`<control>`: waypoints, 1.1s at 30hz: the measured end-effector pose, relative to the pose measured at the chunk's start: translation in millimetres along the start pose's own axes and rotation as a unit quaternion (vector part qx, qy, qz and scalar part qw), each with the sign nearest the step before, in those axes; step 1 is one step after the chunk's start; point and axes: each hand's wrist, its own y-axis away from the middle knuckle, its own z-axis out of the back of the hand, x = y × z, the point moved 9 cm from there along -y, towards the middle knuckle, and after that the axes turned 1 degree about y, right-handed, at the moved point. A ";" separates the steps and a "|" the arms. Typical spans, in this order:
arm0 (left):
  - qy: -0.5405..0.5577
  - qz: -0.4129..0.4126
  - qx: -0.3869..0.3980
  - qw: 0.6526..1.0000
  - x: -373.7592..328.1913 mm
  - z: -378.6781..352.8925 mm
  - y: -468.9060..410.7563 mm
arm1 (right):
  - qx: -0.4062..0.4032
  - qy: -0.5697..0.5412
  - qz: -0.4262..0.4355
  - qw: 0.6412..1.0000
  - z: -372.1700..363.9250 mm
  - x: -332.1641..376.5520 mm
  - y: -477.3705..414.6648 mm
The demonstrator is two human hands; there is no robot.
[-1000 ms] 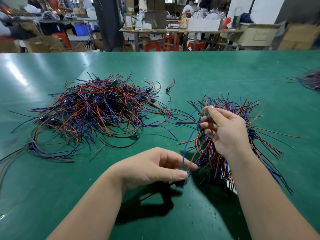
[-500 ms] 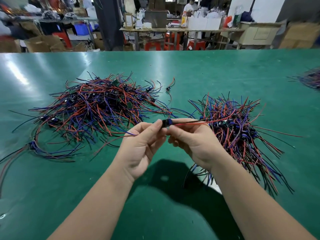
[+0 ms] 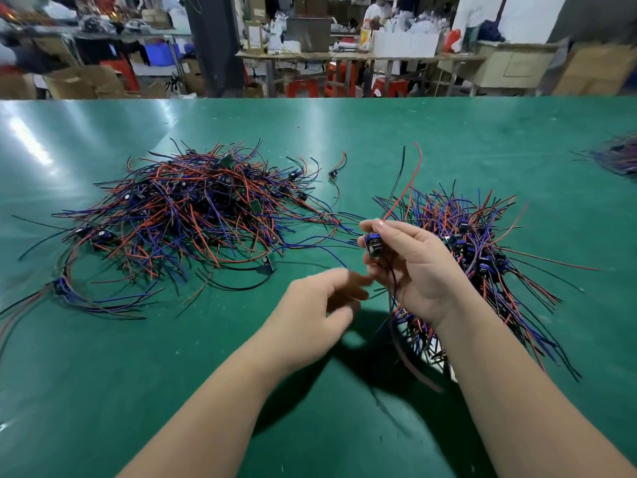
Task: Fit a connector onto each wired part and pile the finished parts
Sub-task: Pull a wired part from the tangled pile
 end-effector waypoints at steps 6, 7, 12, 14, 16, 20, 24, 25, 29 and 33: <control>0.329 0.137 -0.096 0.929 19.3 9.0 -0.4 | 0.031 0.119 -0.030 0.992 -7.4 -14.7 1.2; 0.322 0.138 -0.098 0.931 18.9 8.5 0.5 | 0.029 0.134 -0.034 0.990 -9.5 -17.9 2.5; 0.285 0.199 -0.009 0.938 23.7 -4.3 5.2 | -0.057 0.097 -0.005 0.994 10.6 -4.3 0.4; 0.251 0.222 0.103 0.937 21.9 -22.1 13.3 | -0.115 0.057 0.008 0.992 30.7 5.8 -0.9; 0.209 0.236 0.186 0.931 21.8 -36.6 23.7 | -0.149 0.042 0.016 0.988 42.4 10.3 -0.9; 0.159 0.241 0.235 0.928 23.3 -39.9 30.3 | -0.163 0.081 0.039 0.983 45.9 13.6 -0.8; 0.177 0.249 0.166 0.938 27.0 -26.8 21.4 | -0.184 0.078 0.070 0.977 45.5 17.5 -2.2; 0.201 0.248 0.125 0.939 27.5 -20.7 16.7 | -0.176 0.103 0.071 0.976 43.2 16.7 -2.6; 0.289 0.237 -0.067 0.925 38.2 13.0 4.8 | 0.010 0.262 0.063 0.963 0.1 0.9 -1.1; 0.277 0.210 -0.086 0.934 41.0 21.8 1.5 | 0.051 0.399 0.144 0.904 -25.5 -1.5 6.4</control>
